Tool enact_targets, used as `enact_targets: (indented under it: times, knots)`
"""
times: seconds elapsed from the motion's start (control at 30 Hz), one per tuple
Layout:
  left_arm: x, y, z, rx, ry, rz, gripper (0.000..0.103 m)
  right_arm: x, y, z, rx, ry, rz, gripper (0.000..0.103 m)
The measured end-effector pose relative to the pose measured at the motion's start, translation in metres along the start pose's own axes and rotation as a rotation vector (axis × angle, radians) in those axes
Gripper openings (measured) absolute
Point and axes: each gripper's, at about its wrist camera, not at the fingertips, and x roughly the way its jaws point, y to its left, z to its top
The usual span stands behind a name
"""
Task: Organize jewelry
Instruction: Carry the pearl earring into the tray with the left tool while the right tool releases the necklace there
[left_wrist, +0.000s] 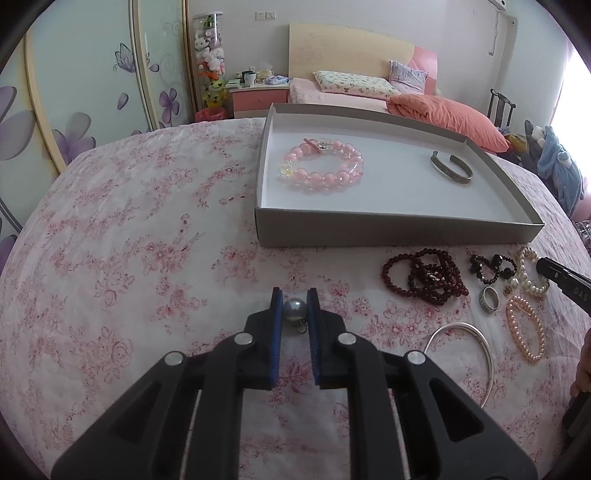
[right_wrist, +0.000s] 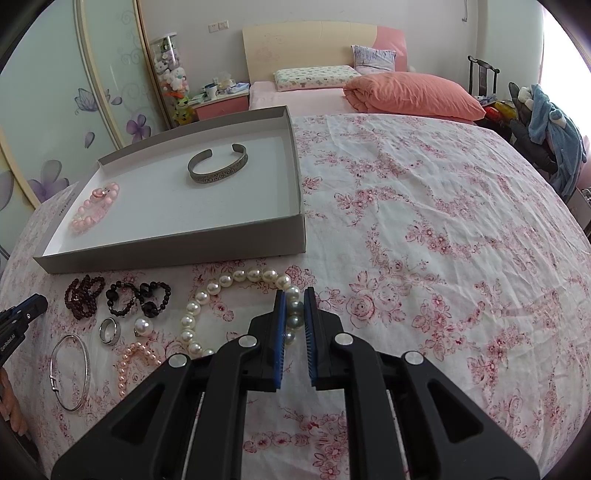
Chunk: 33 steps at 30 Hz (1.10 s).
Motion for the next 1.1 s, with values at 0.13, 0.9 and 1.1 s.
enact_targets:
  times: [0.13, 0.9, 1.1]
  knots:
    - [0.000, 0.000, -0.001, -0.001, 0.000, -0.001, 0.014, 0.000, 0.000, 0.000, 0.001, 0.000, 0.000, 0.011]
    - [-0.022, 0.001, 0.000, -0.001, -0.081, -0.051, 0.014, -0.048, 0.011, 0.000, -0.018, -0.167, 0.127, 0.010]
    - [-0.052, -0.003, 0.005, 0.004, -0.182, -0.079, 0.014, -0.077, 0.027, 0.003, -0.045, -0.257, 0.203, 0.010]
